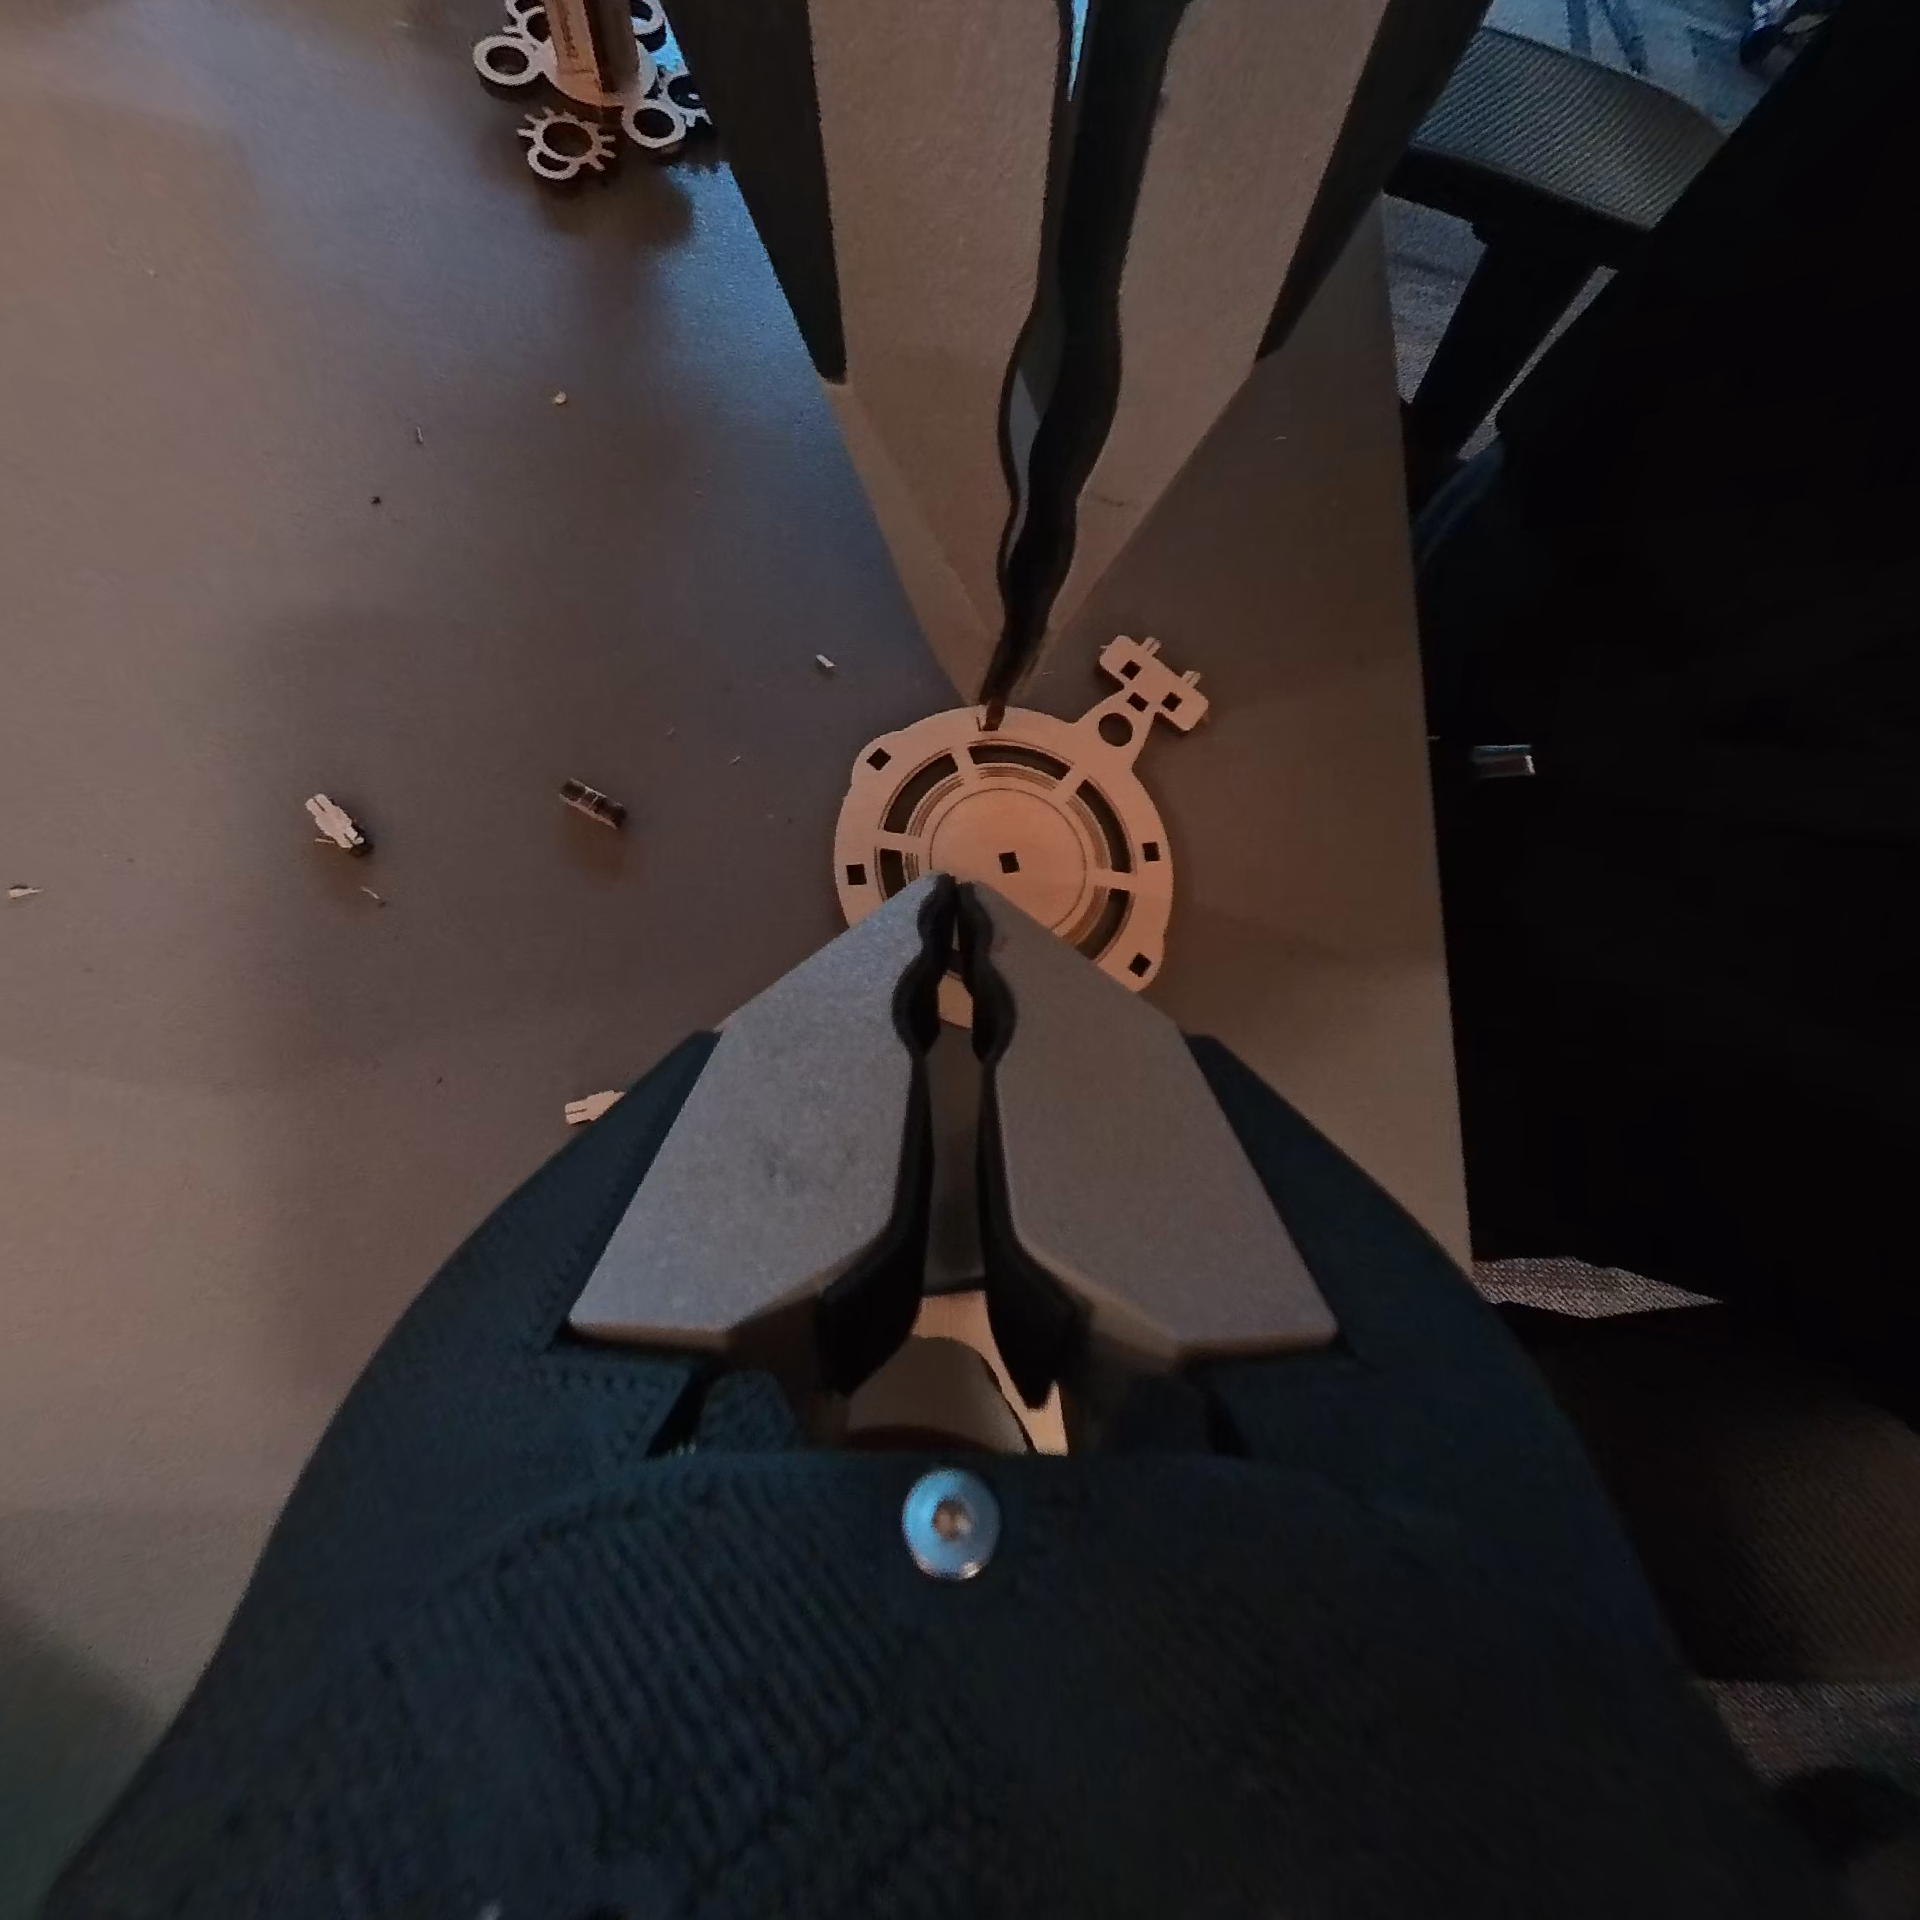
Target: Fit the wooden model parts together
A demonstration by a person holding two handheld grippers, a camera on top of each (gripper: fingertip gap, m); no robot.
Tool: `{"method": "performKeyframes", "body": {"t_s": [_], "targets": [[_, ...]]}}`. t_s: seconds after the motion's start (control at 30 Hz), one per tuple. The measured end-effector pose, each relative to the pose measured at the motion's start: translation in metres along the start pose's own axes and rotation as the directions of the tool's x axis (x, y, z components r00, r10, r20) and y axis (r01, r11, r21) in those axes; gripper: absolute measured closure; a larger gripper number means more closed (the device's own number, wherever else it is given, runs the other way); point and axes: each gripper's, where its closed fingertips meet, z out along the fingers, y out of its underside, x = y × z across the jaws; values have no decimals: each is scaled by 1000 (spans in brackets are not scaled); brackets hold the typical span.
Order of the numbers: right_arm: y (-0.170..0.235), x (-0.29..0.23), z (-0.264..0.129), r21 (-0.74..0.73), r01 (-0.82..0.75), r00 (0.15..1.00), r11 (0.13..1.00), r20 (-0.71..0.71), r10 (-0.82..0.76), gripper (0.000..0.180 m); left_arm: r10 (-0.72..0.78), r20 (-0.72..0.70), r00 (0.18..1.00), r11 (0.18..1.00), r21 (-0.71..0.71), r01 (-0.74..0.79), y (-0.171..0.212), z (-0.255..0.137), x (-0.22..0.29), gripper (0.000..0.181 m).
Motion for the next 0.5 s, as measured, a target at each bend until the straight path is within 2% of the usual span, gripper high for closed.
{"method": "performKeyframes", "body": {"t_s": [0.5], "targets": [[-1, 0, 3, 76, -24, 998, 997, -55, 28, 180, 2, 2, 1000, 1000, 0, -2, 0, 0, 0, 181]]}}
